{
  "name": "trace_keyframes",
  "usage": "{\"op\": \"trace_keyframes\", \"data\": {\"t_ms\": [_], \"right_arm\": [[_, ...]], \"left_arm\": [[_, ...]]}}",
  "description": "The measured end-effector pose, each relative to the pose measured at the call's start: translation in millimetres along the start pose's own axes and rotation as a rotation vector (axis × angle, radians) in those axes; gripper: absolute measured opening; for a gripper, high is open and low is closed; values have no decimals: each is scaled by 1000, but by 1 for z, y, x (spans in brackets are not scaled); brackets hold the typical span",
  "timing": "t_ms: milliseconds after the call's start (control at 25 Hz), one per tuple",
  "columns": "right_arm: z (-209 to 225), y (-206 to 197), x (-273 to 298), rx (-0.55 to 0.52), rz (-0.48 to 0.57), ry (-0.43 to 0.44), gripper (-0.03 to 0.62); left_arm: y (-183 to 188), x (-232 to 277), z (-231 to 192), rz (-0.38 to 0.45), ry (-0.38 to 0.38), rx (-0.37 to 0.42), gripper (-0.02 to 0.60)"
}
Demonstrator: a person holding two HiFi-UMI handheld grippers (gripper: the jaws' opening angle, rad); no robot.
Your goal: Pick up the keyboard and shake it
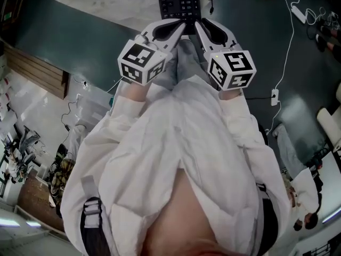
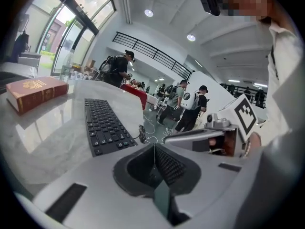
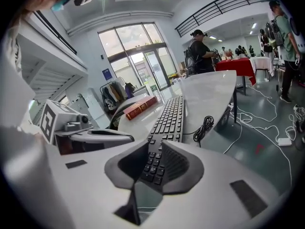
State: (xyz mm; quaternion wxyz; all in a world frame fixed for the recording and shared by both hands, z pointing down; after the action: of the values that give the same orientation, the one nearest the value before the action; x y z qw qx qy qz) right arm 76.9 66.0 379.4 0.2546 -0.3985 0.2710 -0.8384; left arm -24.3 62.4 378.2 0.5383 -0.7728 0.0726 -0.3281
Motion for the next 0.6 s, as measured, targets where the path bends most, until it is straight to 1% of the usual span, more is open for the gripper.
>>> {"op": "trace_keyframes", "data": {"t_ms": [120, 240, 400, 600], "right_arm": [[1, -10, 7, 10, -28, 2, 122], [7, -21, 12, 15, -63, -2, 140], [18, -31, 21, 13, -95, -10, 147], [24, -45, 28, 27, -122, -29, 196]], "left_arm": [[-10, -2, -7, -5, 15, -26, 14], [-19, 1, -9, -15, 21, -44, 14], [-23, 11, -11, -20, 25, -62, 14], [-39, 10, -11, -33, 33, -90, 14]]}}
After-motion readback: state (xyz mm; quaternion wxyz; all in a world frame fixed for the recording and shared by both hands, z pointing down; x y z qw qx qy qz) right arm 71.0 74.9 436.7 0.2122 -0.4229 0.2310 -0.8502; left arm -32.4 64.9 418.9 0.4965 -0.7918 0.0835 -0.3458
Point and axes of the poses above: the fingertips, and each gripper's own axes: x forward along the fingers, z to its right, y out of its top, the point moved 5 cm from there along -x, backward along the fingers, and after that the axes turned 14 degrees about x, right-handed, at the moved point
